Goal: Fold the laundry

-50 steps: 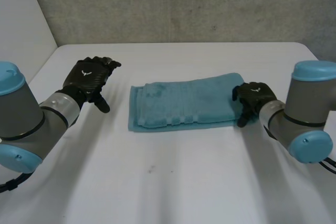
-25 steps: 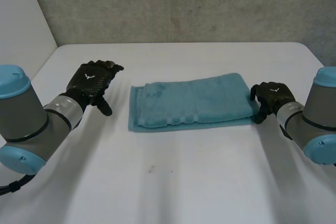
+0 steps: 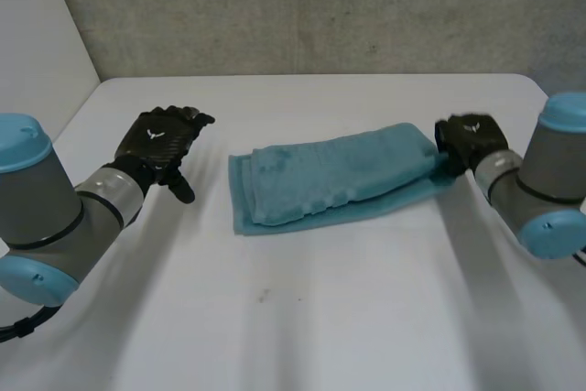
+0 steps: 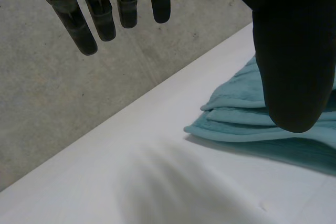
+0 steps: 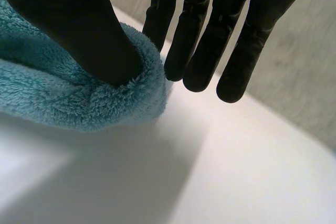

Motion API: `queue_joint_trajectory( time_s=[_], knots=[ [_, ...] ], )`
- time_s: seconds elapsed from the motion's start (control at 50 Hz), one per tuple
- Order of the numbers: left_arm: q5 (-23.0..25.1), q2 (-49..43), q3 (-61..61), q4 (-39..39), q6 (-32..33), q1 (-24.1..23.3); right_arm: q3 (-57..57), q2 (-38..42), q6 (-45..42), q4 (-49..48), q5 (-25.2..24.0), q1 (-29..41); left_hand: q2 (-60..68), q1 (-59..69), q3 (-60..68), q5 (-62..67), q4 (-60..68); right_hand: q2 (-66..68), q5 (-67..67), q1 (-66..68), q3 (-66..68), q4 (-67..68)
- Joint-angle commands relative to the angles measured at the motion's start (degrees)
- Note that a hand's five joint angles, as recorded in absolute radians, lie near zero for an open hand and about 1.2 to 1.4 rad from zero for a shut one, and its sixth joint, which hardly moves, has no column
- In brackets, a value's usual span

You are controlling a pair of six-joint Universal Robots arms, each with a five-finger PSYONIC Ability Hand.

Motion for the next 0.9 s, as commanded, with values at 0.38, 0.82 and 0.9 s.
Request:
queue_joint_trajectory(
  time_s=[0.38, 0.82, 0.9],
  knots=[
    [-0.53, 2.56, 2.62, -0.61, -2.95, 1.44, -21.96, 12.08, -8.7, 4.92, -1.2, 32.6, -1.62, -1.13, -2.41, -2.64, -1.78, -33.09, -31.07, -19.75, -33.29, -33.87],
    [-0.97, -23.35, 34.34, -12.65, -18.24, -8.93, -22.05, 8.65, 13.11, 10.37, -2.95, 18.53, -0.44, 0.04, -1.23, -1.46, -0.6, -57.5, -55.48, -44.16, -57.7, -58.28],
    [-2.89, -26.69, 34.44, -13.79, -18.24, -9.02, -25.91, 14.53, 13.72, 14.06, -5.14, 17.13, -0.27, 0.21, -1.06, -1.3, -0.43, -57.5, -55.48, -44.16, -57.7, -58.28]
  ],
)
